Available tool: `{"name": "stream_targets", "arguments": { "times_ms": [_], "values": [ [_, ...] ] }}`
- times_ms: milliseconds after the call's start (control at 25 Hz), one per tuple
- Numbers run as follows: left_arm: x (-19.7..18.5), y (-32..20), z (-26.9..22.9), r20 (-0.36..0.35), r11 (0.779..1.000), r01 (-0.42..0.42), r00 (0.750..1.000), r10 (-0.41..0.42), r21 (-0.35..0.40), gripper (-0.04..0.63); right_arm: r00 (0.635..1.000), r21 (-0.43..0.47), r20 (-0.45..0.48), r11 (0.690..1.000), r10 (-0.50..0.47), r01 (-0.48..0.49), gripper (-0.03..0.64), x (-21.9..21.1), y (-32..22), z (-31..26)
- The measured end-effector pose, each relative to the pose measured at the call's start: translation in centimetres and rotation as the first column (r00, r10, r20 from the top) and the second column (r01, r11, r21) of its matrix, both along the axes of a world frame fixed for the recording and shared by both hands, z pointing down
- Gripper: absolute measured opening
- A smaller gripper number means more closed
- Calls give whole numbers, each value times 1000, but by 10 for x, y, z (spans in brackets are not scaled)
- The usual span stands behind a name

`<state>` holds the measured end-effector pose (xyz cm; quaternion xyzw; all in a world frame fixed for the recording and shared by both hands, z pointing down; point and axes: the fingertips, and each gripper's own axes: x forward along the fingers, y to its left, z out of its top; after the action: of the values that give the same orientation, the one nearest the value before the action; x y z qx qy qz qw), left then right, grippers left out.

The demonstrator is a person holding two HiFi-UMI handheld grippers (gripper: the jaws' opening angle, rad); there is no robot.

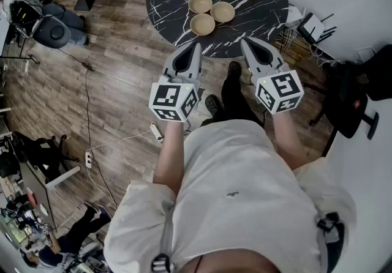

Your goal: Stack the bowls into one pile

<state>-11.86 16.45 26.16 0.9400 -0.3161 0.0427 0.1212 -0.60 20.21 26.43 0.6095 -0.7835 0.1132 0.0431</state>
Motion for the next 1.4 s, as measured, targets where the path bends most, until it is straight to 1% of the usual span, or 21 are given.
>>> {"name": "stream_targets", "arguments": {
  "times_ms": [240,480,680,880,1160,1400],
  "values": [
    [-5,4,-1,5,999,-22,1000,22,29,6,1000,-8,-23,1000,-18,18,3,-10,2,0],
    [-12,5,2,18,999,-23,1000,23,29,6,999,-31,-51,999,-19,17,3,-16,0,3],
    [-16,5,10,27,1000,-14,1000,14,16,6,1000,-33,-11,999,0,0,3,-15,3,6],
    [-22,7,18,41,1000,-4,999,4,2,6,1000,-63,-28,998,-10,8,5,-17,5,16],
    [-17,-3,30,63,1000,2,998,-1,-28,6,999,-97,-30,995,-31,28,5,-17,-11,27],
    [-7,-18,42,93,999,-8,996,11,-36,8,997,-139,-17,988,-70,67,29,-16,-30,44]
  ]
}}
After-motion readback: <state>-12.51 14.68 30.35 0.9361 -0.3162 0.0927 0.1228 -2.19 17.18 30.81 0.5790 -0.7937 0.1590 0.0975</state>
